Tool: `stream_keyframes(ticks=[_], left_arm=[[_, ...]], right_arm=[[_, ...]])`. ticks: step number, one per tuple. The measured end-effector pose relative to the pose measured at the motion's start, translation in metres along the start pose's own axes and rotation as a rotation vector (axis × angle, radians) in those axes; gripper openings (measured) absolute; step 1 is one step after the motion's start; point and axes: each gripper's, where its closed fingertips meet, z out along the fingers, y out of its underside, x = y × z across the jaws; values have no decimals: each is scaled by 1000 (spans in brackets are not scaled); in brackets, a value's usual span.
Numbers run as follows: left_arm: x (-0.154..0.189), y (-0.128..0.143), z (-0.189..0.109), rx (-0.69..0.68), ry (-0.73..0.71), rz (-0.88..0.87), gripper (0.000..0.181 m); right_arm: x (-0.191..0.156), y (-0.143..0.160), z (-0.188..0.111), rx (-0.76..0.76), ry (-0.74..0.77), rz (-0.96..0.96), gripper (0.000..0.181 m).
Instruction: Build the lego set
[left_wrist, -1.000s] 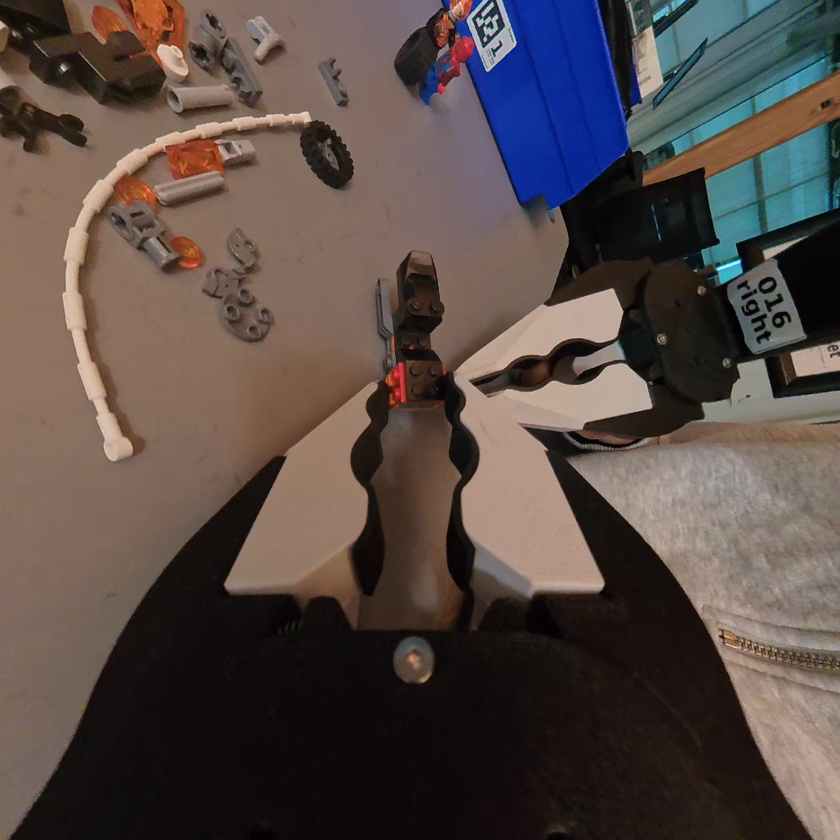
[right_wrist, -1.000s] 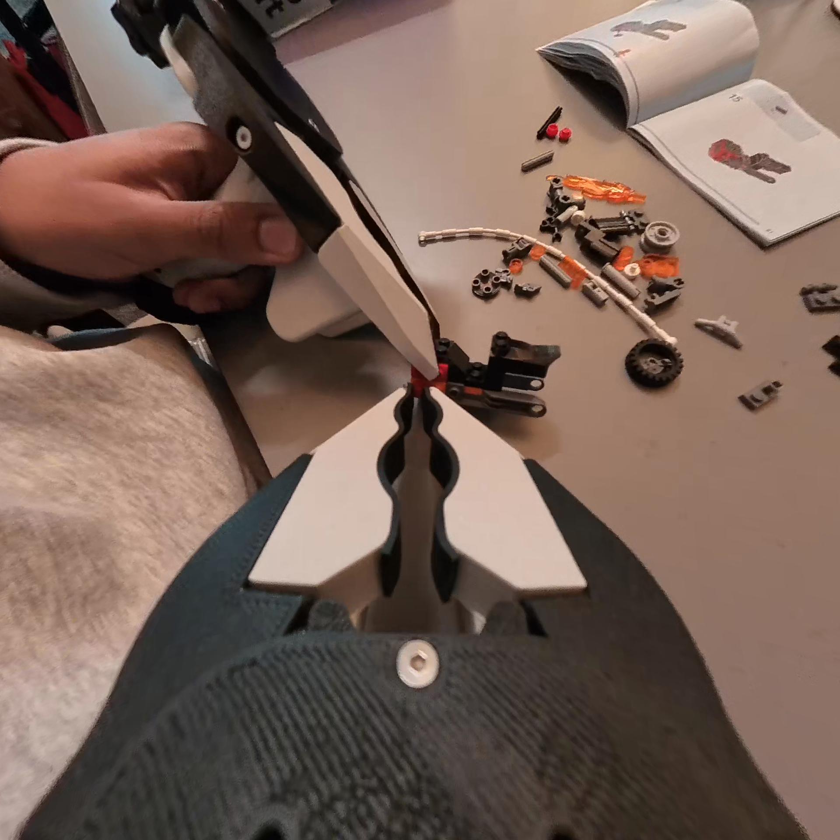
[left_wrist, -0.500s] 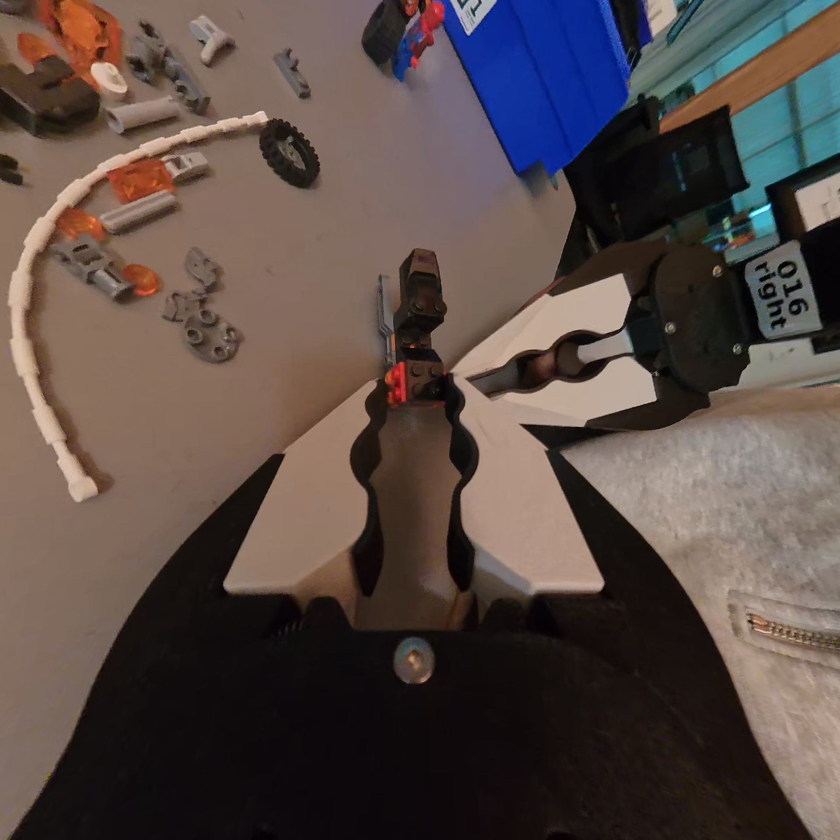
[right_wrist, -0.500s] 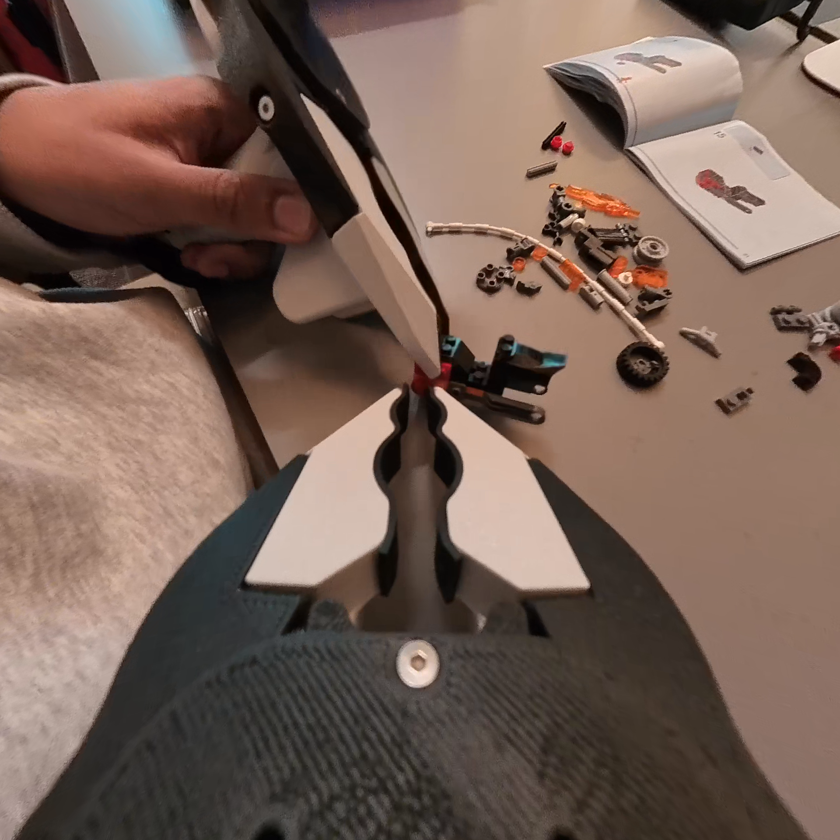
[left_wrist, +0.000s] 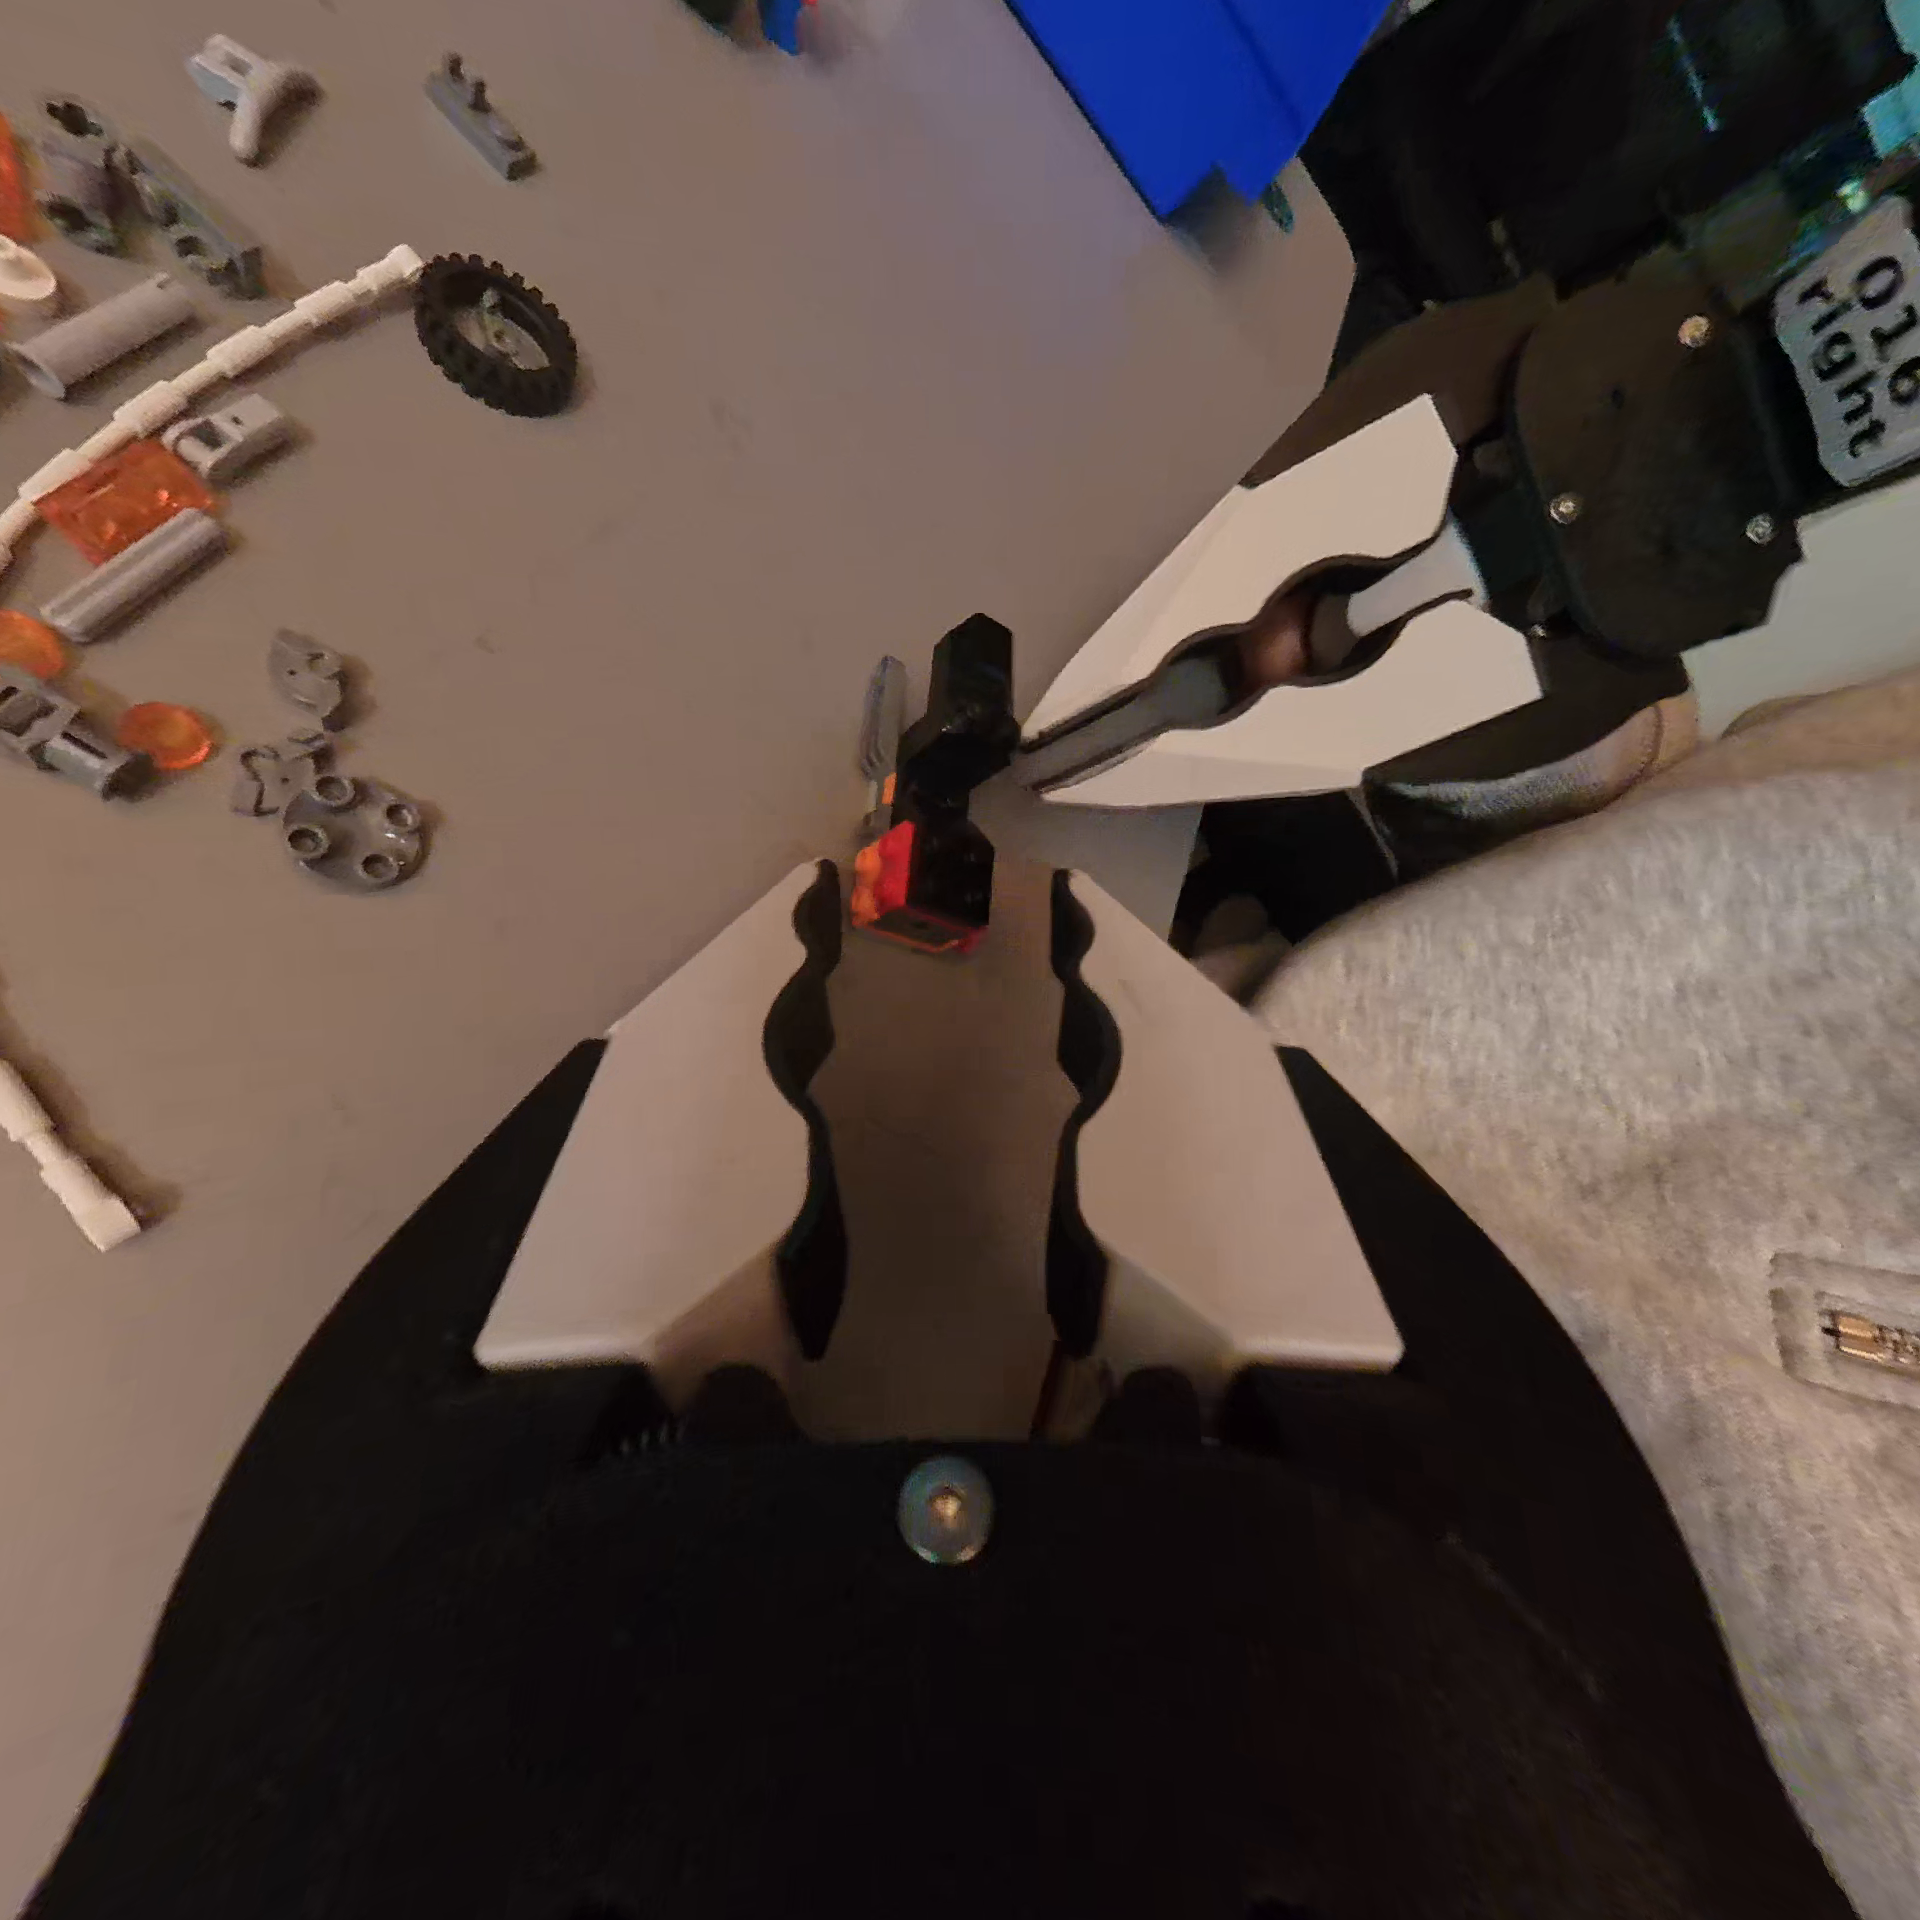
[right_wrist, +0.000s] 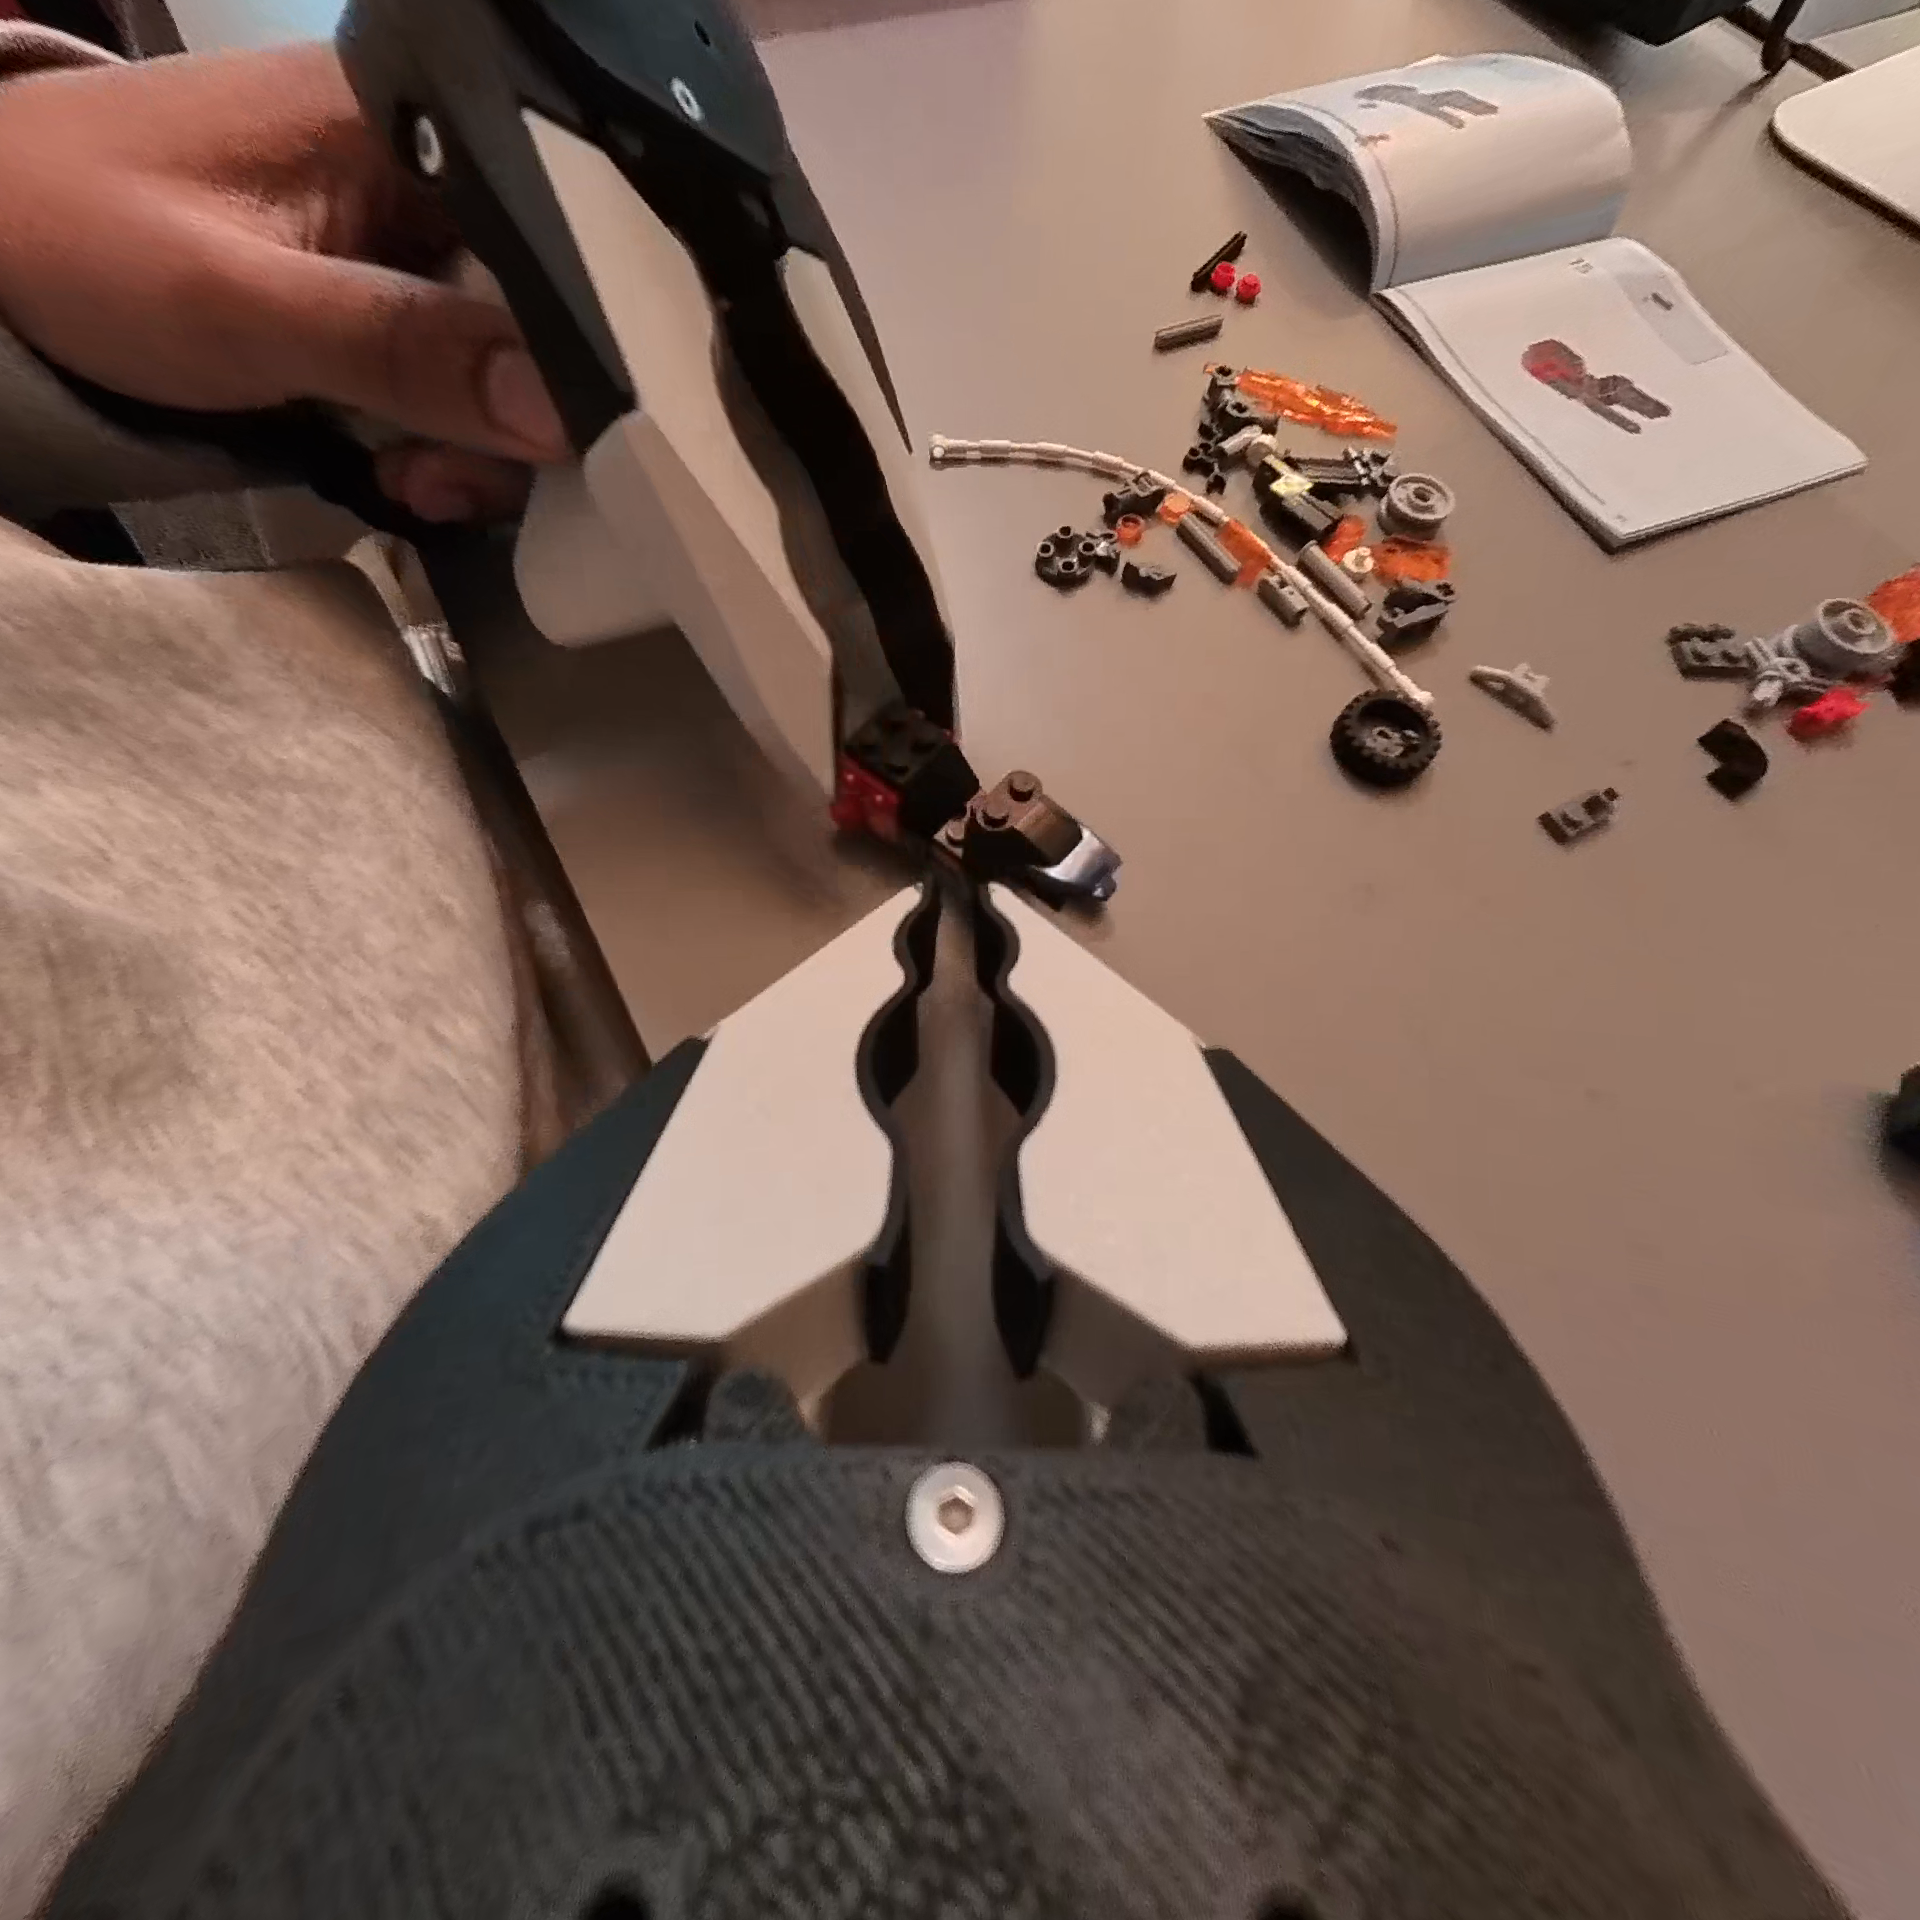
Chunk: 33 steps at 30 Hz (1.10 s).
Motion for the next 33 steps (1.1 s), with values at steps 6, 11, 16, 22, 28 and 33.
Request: stream_keyframes(ticks=[6,11,16,22,28,33], left_arm=[[3,3,-8,30,-19,96,58],[-7,5,-2,-31,-233,307,56],[-14,10,1,-85,-328,414,48],[-12,10,3,-84,-308,404,43],[-13,8,4,-80,-320,393,32],[-13,9,4,-86,-331,409,27]], right_arm=[[8,-4,-9,38,32,-5,2],[15,-14,-13,83,67,-21,1],[17,-16,-13,93,86,-39,1],[18,-14,-12,93,90,-30,1],[19,-14,-11,92,92,-26,0],[19,-13,-11,92,91,-22,0]])
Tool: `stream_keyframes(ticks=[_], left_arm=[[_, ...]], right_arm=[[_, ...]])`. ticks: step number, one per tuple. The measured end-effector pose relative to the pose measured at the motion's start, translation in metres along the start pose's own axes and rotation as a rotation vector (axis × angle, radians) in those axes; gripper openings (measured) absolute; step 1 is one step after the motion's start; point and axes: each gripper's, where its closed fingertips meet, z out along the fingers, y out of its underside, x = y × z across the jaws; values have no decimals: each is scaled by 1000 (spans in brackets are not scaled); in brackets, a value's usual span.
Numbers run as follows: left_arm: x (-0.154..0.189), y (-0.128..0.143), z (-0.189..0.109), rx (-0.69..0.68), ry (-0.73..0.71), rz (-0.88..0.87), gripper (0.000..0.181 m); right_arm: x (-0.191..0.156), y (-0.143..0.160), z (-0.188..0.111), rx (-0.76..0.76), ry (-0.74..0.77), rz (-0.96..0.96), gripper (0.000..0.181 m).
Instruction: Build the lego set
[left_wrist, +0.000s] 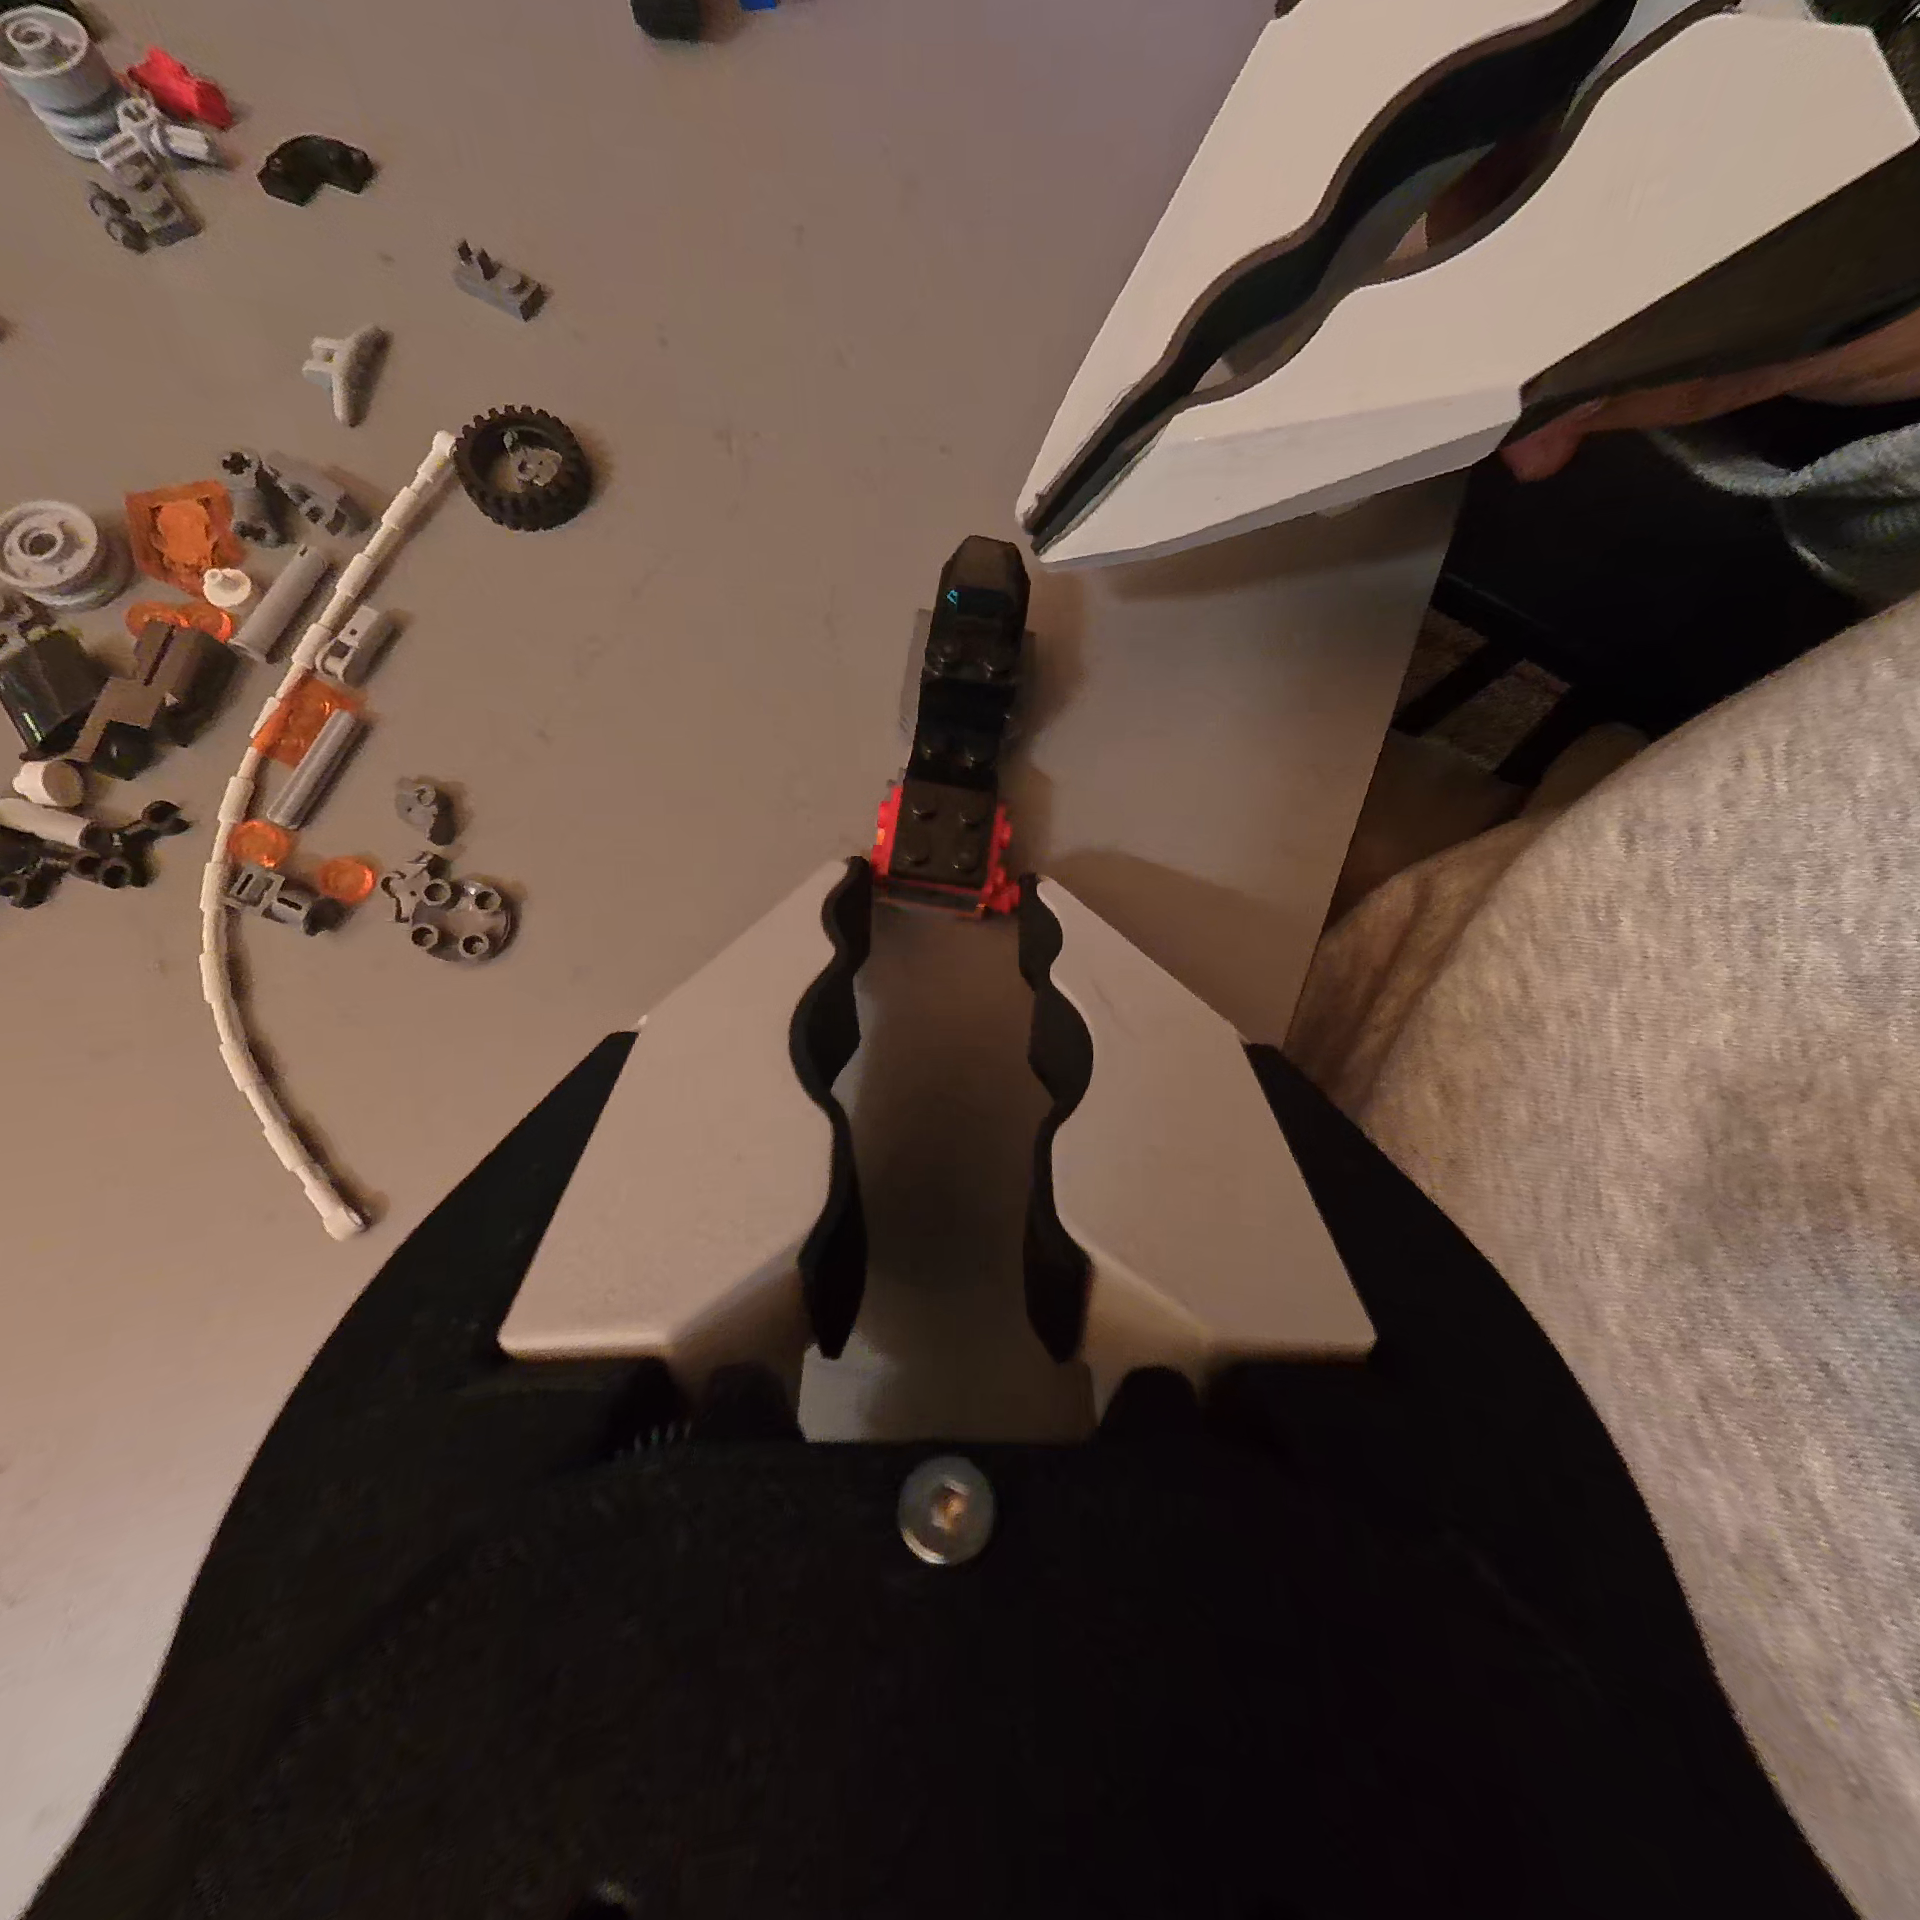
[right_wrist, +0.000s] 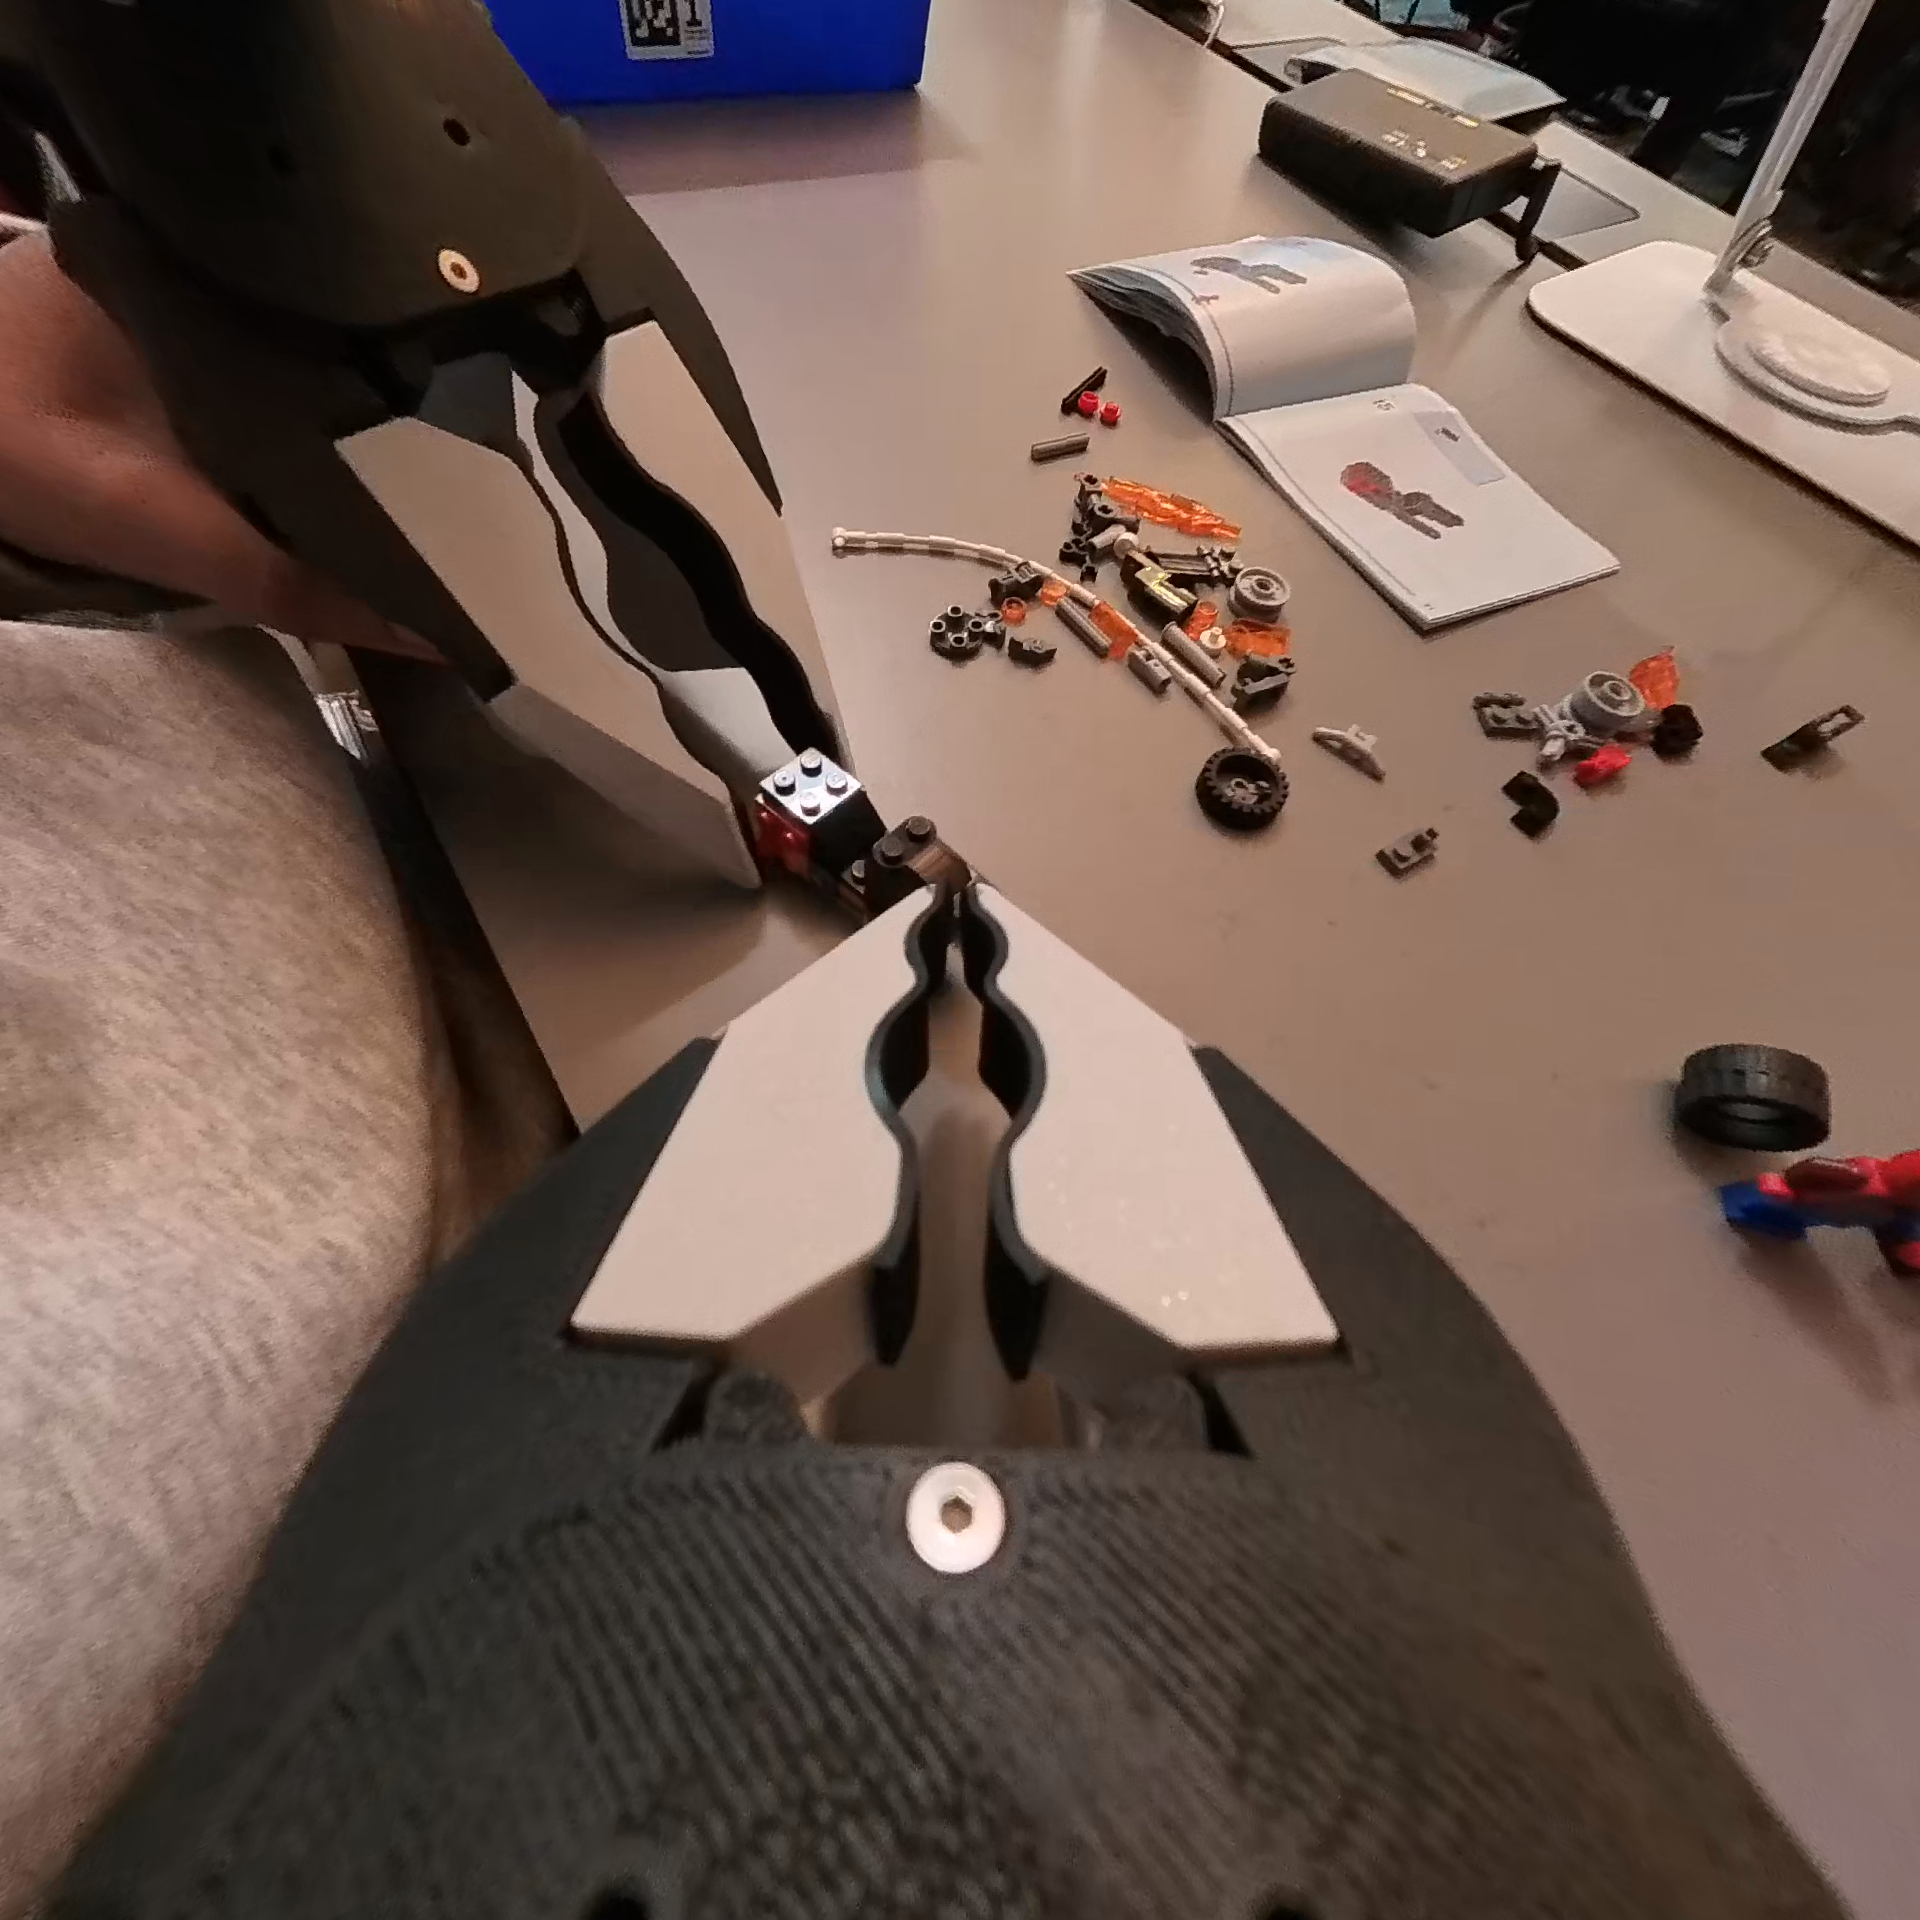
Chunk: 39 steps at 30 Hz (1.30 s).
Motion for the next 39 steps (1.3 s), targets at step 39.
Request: stream_keyframes(ticks=[39], left_arm=[[2,-1,2,-6,12,60,35]], right_arm=[[-17,21,27,-191,-455,-165,27]])
